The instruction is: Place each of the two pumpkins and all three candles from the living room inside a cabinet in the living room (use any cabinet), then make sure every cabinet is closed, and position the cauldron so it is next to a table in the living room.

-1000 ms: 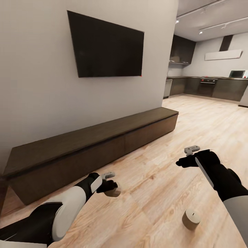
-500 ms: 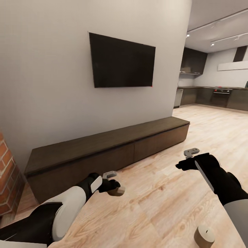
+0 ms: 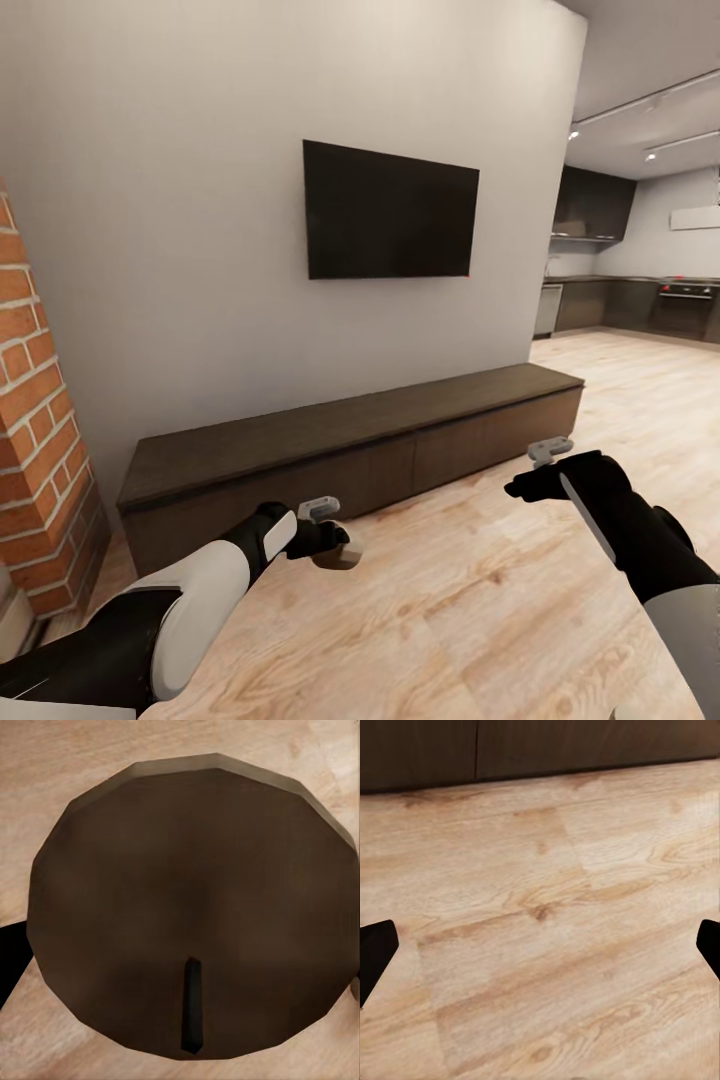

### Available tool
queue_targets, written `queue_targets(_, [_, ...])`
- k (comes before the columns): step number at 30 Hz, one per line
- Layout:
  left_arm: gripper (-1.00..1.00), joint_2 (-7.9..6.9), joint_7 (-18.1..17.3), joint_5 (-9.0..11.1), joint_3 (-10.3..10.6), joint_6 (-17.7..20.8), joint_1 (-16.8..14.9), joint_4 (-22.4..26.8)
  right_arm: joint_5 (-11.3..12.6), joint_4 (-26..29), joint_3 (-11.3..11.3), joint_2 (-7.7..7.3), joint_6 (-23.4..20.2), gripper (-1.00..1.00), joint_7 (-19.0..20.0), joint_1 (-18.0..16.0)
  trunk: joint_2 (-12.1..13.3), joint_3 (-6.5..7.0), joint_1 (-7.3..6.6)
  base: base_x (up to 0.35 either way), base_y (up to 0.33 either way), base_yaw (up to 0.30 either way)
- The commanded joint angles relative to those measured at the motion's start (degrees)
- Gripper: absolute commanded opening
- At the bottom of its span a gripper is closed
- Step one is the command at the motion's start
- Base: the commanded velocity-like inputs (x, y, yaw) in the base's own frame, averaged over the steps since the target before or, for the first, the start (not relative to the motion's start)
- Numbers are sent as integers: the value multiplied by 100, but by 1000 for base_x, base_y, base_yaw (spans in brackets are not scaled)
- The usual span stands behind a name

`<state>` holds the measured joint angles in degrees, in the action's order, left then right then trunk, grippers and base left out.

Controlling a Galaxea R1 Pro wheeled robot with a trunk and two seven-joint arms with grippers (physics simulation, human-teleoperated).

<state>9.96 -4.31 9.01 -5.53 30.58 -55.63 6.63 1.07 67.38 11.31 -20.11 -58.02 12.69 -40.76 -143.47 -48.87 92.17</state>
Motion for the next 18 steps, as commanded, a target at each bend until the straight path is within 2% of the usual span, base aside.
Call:
queue_targets(1, [-100, 1, -2, 4, -47, 36, -1, 6, 5, 1, 12, 11, -24, 100, -6, -3, -1, 16, -3, 0, 0, 22])
queue_targets(6, [-100, 2, 0, 4, -45, 36, -1, 5, 0, -11, 19, 49, -35, 100, -23, -2, -1, 6, -3, 0, 0, 51])
queue_targets(18, [-100, 4, 9, 4, -45, 27, -1, 14, -1, -31, 27, 60, -56, 100, -14, -2, -1, -89, -3, 0, 0, 125])
